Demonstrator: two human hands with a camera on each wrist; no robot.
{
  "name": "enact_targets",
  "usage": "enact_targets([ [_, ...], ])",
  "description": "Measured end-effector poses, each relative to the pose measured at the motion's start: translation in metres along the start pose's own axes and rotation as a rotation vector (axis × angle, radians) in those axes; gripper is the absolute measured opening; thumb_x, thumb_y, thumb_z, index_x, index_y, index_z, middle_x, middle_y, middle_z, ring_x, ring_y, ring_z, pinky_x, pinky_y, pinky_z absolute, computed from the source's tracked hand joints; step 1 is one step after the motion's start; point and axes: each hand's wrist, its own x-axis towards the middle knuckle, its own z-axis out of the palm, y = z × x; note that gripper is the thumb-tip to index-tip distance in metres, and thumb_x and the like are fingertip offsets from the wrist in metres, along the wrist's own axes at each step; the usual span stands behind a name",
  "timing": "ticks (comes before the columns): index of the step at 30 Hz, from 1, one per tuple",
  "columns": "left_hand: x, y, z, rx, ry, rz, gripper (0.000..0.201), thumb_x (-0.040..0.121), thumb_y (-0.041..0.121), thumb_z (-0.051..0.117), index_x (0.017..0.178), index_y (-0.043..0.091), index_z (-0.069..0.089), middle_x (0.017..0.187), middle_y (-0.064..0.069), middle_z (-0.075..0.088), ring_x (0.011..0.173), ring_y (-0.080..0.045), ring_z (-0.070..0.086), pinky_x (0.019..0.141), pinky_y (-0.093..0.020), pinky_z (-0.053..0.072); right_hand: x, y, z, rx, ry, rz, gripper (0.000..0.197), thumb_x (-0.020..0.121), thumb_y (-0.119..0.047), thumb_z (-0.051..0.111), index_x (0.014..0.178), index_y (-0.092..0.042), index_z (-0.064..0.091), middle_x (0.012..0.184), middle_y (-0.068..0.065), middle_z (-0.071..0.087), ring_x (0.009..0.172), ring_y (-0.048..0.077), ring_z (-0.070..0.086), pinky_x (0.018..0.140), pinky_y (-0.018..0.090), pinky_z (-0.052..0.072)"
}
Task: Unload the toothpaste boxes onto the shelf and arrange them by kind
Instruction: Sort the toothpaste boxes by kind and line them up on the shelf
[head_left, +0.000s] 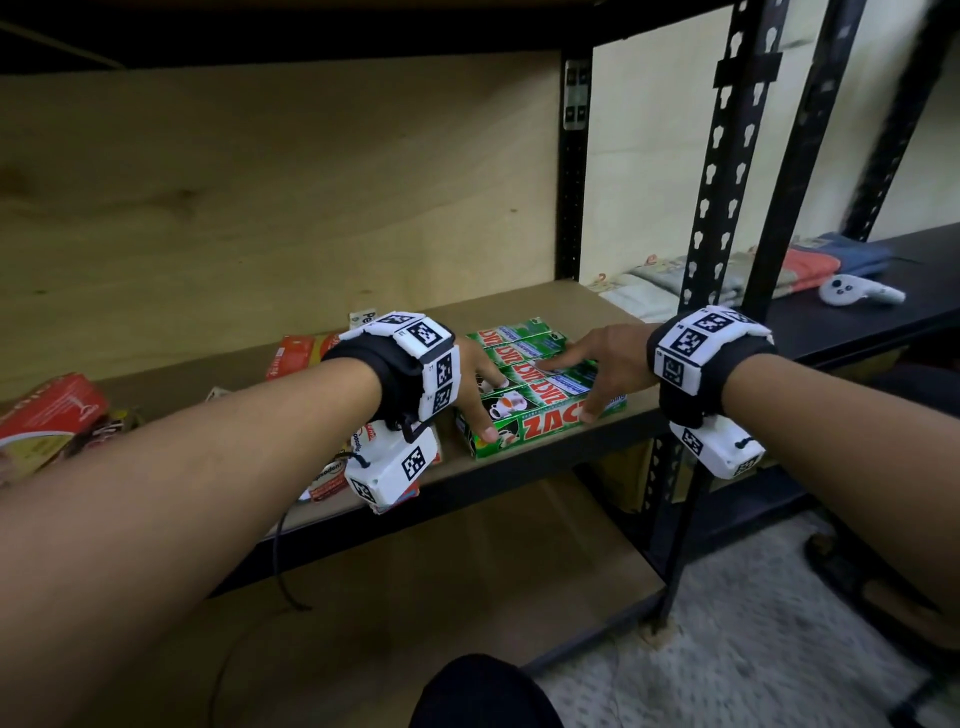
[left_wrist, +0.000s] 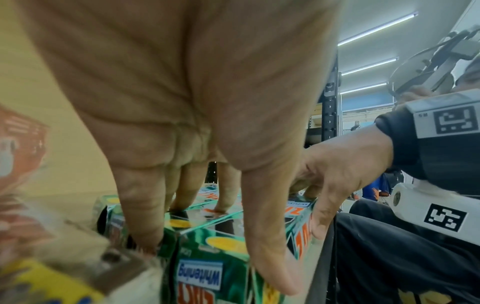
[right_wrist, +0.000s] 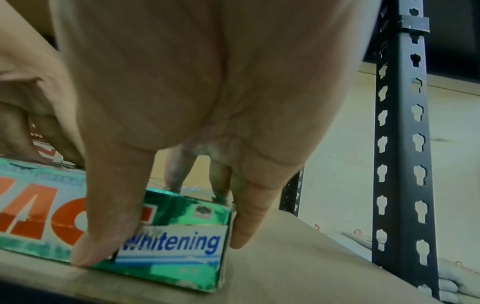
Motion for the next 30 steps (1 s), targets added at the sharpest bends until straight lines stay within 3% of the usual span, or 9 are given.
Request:
enact_targets([
  [9, -0.011, 0.006, 0.009, 0.072, 0.111, 0.037, 0.078, 0.083, 0.045, 0.071, 0.149, 0.024, 0.036, 0.154, 0.001, 0.036, 0.14, -0.019, 0.035, 0.111, -0.032, 0.028, -0.008, -0.008, 0.011, -0.045, 0.066, 0.053, 0.081, 0.083, -0.044, 0.072, 0.149, -0.046, 0.026, 0.154, 0.0, 0.034, 0.134, 0.025, 0.039, 0.108, 0.037, 0.032],
  [13, -0.028, 0.002, 0.009, -0.032, 0.247, 0.089, 0.056, 0.087, 0.041, 0.068, 0.137, 0.022, 0.054, 0.14, 0.002, 0.053, 0.124, -0.016, 0.052, 0.094, -0.025, 0.039, -0.019, -0.015, 0.009, -0.089, 0.054, 0.082, 0.081, 0.084, -0.06, 0.063, 0.151, -0.046, 0.02, 0.158, 0.001, 0.029, 0.138, 0.026, 0.035, 0.111, 0.039, 0.029],
  [17, -0.061, -0.02, -0.001, -0.112, 0.416, 0.07, 0.038, 0.091, 0.041, 0.062, 0.125, 0.025, 0.063, 0.127, 0.007, 0.061, 0.105, -0.013, 0.058, 0.079, -0.02, 0.038, -0.031, -0.026, 0.001, 0.009, 0.066, 0.105, 0.067, 0.085, -0.065, 0.056, 0.146, -0.044, 0.036, 0.157, -0.002, 0.03, 0.141, 0.025, 0.032, 0.114, 0.045, 0.026],
  [20, -0.086, -0.048, -0.004, -0.131, 0.481, 0.017, 0.033, 0.09, 0.042, 0.063, 0.118, 0.027, 0.067, 0.12, 0.008, 0.064, 0.106, -0.012, 0.059, 0.084, -0.022, 0.043, -0.037, -0.041, -0.005, 0.003, 0.168, 0.098, 0.054, 0.089, -0.056, 0.058, 0.139, -0.039, 0.048, 0.152, -0.002, 0.038, 0.137, 0.022, 0.038, 0.112, 0.041, 0.031],
  [24, -0.12, -0.084, 0.001, -0.19, 0.52, -0.056, 0.028, 0.089, 0.04, 0.063, 0.114, 0.027, 0.069, 0.115, 0.01, 0.066, 0.104, -0.009, 0.06, 0.087, -0.022, 0.046, -0.039, -0.073, -0.015, 0.001, 0.263, 0.07, 0.045, 0.091, -0.051, 0.057, 0.133, -0.038, 0.053, 0.136, -0.005, 0.057, 0.119, 0.015, 0.054, 0.103, 0.033, 0.043],
  [27, -0.143, -0.105, 0.008, -0.261, 0.542, -0.096, 0.026, 0.089, 0.041, 0.064, 0.113, 0.03, 0.068, 0.115, 0.012, 0.066, 0.103, -0.008, 0.06, 0.087, -0.025, 0.047, -0.042, -0.103, -0.017, 0.167, 0.364, 0.027, 0.032, 0.092, -0.045, 0.058, 0.122, -0.037, 0.06, 0.118, -0.007, 0.066, 0.095, 0.01, 0.063, 0.077, 0.021, 0.047],
  [28, -0.15, -0.11, 0.013, -0.292, 0.553, -0.1, 0.026, 0.088, 0.043, 0.064, 0.112, 0.032, 0.068, 0.114, 0.014, 0.065, 0.103, -0.008, 0.06, 0.089, -0.027, 0.048, -0.044, -0.114, -0.015, 0.23, 0.399, 0.008, 0.029, 0.093, -0.045, 0.057, 0.12, -0.036, 0.061, 0.114, -0.006, 0.068, 0.086, 0.009, 0.065, 0.071, 0.02, 0.047],
  [30, -0.16, -0.12, 0.025, -0.371, 0.554, -0.109, 0.025, 0.087, 0.046, 0.064, 0.11, 0.036, 0.067, 0.115, 0.016, 0.064, 0.102, -0.006, 0.059, 0.089, -0.03, 0.051, -0.043, -0.136, -0.009, 0.364, 0.442, -0.034, 0.029, 0.093, -0.043, 0.058, 0.12, -0.035, 0.062, 0.111, -0.004, 0.068, 0.077, 0.01, 0.067, 0.071, 0.024, 0.054],
])
